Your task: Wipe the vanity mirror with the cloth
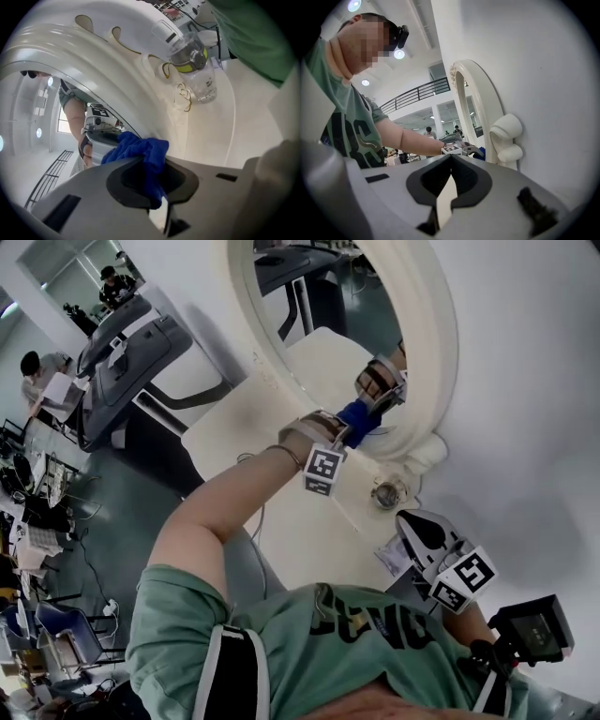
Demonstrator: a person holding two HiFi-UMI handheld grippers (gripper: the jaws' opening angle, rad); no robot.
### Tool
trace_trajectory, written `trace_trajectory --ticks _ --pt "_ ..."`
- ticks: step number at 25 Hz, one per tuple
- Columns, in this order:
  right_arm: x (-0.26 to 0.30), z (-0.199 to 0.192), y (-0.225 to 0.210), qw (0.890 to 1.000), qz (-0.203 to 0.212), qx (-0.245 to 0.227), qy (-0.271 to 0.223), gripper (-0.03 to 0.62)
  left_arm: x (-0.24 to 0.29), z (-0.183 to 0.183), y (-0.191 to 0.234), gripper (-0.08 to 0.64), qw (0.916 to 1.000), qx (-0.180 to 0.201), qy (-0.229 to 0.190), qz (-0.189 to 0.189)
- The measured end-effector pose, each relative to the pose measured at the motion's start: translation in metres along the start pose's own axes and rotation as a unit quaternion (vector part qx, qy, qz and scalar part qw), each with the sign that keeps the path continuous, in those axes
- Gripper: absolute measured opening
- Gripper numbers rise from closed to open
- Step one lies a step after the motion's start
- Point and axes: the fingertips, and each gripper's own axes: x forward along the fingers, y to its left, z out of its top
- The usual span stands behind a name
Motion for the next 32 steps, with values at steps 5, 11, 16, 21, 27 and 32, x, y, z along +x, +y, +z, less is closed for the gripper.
trace_trajectory --ticks 5,11,16,21,27,32 --pt "0.003 0.008 -0.004 1.000 -0.006 -0.015 -0.014 0.012 -0.037 -0.031 0.055 0.055 0.9956 -0.081 -0.008 0.048" --pt "0.006 0.017 -0.007 0.999 -0.008 -0.032 -0.030 0.012 -0.157 -0.051 0.230 0.055 0.9632 -0.100 -0.024 0.248" --pt "0.005 0.024 -0.004 0.998 -0.008 -0.037 -0.041 0.012 -0.231 -0.045 0.327 0.055 0.9367 -0.084 -0.023 0.339" --pt "0.006 0.027 -0.006 0.998 -0.005 -0.040 -0.051 0.012 -0.241 -0.046 0.344 0.057 0.9406 -0.064 -0.003 0.333" --pt "0.004 0.024 -0.003 0.998 0.000 -0.034 -0.046 0.012 -0.231 -0.035 0.340 0.055 0.9407 -0.032 0.026 0.337" --pt "0.010 0.020 0.002 0.999 0.007 -0.026 -0.037 0.012 -0.226 -0.030 0.332 0.055 0.9416 0.000 0.039 0.335"
